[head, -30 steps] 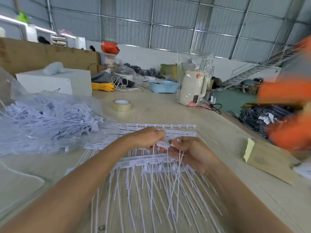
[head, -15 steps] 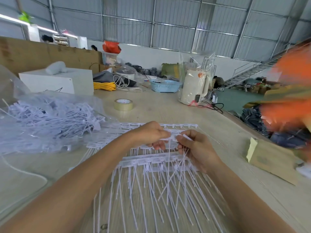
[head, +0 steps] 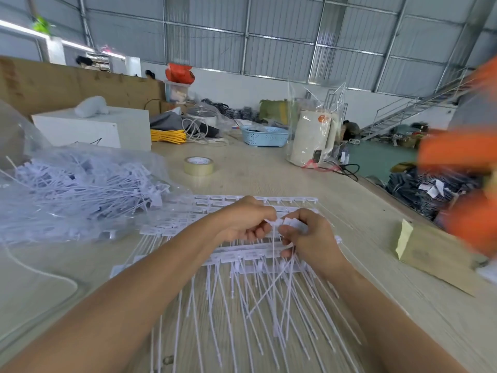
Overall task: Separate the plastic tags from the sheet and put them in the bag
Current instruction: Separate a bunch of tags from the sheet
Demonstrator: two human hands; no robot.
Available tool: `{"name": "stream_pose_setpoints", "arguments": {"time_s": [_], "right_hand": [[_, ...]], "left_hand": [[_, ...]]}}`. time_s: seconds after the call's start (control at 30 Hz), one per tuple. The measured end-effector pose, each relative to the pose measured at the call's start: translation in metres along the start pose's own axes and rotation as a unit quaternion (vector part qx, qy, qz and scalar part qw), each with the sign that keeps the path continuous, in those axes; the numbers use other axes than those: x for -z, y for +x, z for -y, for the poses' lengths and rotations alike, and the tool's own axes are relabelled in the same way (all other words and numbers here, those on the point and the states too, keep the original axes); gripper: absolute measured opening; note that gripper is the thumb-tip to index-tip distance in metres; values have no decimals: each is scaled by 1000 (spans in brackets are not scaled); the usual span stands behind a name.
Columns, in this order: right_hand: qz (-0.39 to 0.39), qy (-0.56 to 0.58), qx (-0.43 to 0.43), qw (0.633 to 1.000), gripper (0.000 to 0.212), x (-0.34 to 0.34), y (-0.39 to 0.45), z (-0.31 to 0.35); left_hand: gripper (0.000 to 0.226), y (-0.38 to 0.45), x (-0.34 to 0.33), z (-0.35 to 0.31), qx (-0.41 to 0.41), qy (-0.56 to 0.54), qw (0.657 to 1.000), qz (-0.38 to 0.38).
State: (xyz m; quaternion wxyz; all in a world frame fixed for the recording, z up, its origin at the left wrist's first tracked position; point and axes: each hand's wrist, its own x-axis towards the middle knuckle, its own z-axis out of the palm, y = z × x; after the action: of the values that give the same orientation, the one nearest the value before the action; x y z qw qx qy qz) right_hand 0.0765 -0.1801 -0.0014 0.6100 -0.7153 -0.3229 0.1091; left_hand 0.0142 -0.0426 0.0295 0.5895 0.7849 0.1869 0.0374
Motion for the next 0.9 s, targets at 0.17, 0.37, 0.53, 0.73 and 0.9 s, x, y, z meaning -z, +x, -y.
{"name": "stream_pose_setpoints", "arguments": {"time_s": [0.17,0.37,0.53,0.73,0.9], "right_hand": [[-22,22,9,999,9,-1,0,-4],[-16,115,-14,993,8,3,2,2],[-28,79,15,996,9,1,0,0],[-56,-75,81,992,23,-1,-3,2],[-21,37,66,997,13,-5,-6,10]], "left_hand": [[10,-2,0,-3,30,25,999,29],[19,-1,3,-1,-11,-28,999,30],[13,0,1,-1,19,-112,993,25],[31,3,-2,-3,122,-194,970,85],[37,1,14,-4,106,-212,957,166]]}}
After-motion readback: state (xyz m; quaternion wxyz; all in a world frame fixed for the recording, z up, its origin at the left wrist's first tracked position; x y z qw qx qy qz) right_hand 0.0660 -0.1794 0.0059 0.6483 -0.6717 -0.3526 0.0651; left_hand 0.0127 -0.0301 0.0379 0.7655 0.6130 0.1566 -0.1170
